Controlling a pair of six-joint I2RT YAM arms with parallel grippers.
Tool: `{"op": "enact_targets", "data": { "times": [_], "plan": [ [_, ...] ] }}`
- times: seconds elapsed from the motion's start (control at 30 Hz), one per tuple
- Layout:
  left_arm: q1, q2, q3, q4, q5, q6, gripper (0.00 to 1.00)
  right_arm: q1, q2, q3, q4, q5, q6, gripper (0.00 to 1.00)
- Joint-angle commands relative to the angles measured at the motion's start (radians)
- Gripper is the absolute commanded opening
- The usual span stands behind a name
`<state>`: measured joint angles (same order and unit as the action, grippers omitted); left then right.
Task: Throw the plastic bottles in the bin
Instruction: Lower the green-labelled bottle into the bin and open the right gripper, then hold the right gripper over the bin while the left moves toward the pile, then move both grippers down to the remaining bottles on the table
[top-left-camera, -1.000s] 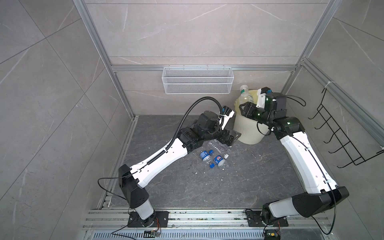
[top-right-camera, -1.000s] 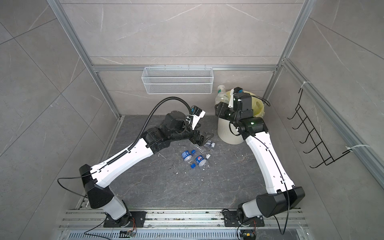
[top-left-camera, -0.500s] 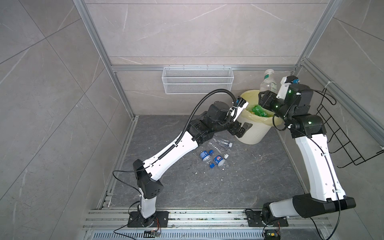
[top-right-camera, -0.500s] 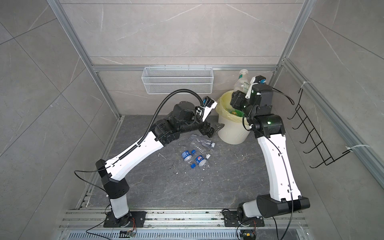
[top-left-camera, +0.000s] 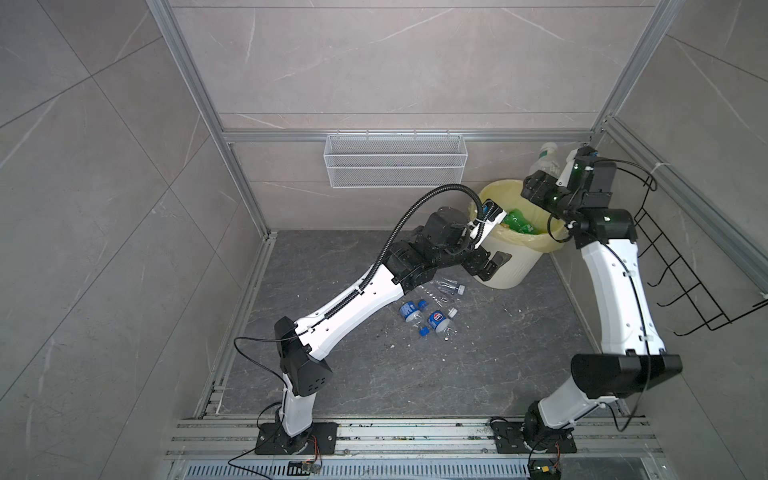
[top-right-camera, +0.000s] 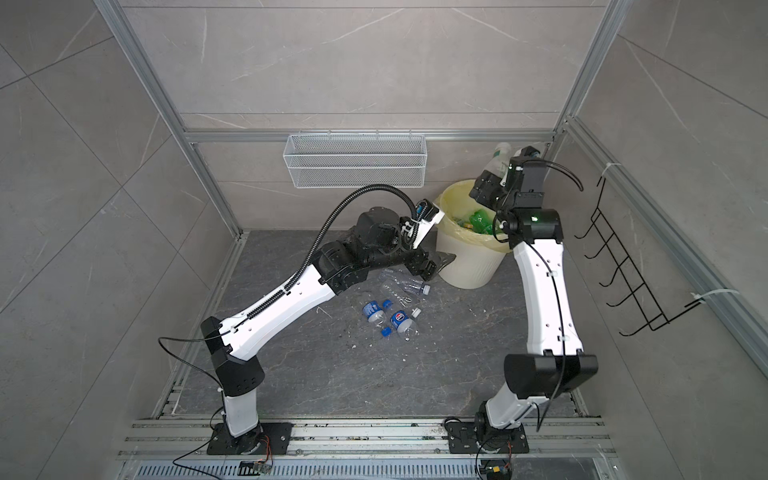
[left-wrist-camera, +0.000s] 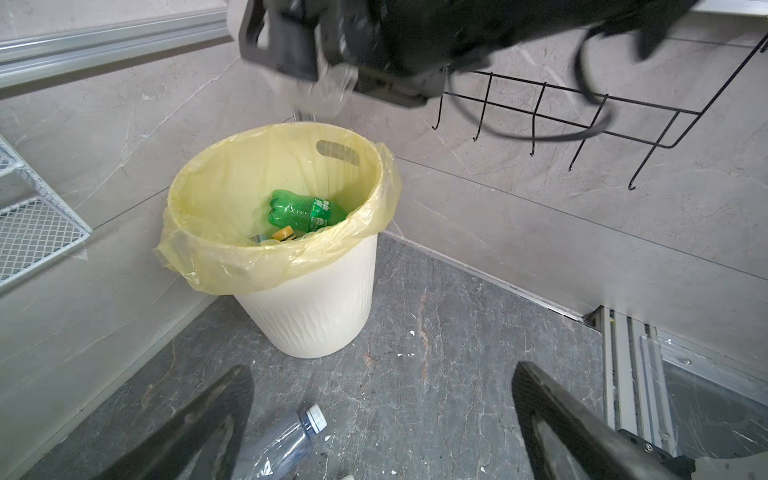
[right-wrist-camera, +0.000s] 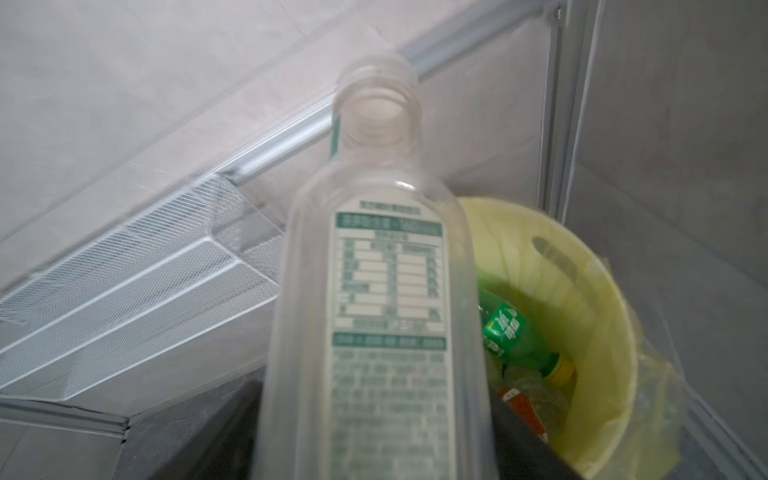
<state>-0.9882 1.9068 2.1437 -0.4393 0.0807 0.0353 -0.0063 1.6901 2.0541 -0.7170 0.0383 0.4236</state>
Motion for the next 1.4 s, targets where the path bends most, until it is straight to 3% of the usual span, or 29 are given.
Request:
{"op": "enact_targets", "data": {
  "times": [0.0,0.27,0.7,1.1,1.37],
  "plan": [
    [0.0,-0.037,-0.043,0.021,-0.022,0.026,1.0,0.001,-0.038,-0.019,-0.039,-0.015,0.011,0.97],
    [0.0,-0.051,-0.087,0.03,-0.032,-0.001,1.0,0.001,-0.104,-0.038,-0.038,-0.01,-0.008,1.0],
    [0.008,-0.109,-0.187,0.041,-0.139,-0.058,1.0,0.003,-0.17,-0.096,-0.033,-0.072,0.022,1.0],
    [0.093,-0.23,-0.43,0.037,-0.206,-0.34,1.0,0.054,-0.282,-0.219,-0.036,-0.069,0.006,1.0],
    [0.188,-0.279,-0.624,-0.001,-0.19,-0.635,1.0,0.217,-0.345,-0.371,-0.03,0.042,-0.036,1.0]
  ]
}}
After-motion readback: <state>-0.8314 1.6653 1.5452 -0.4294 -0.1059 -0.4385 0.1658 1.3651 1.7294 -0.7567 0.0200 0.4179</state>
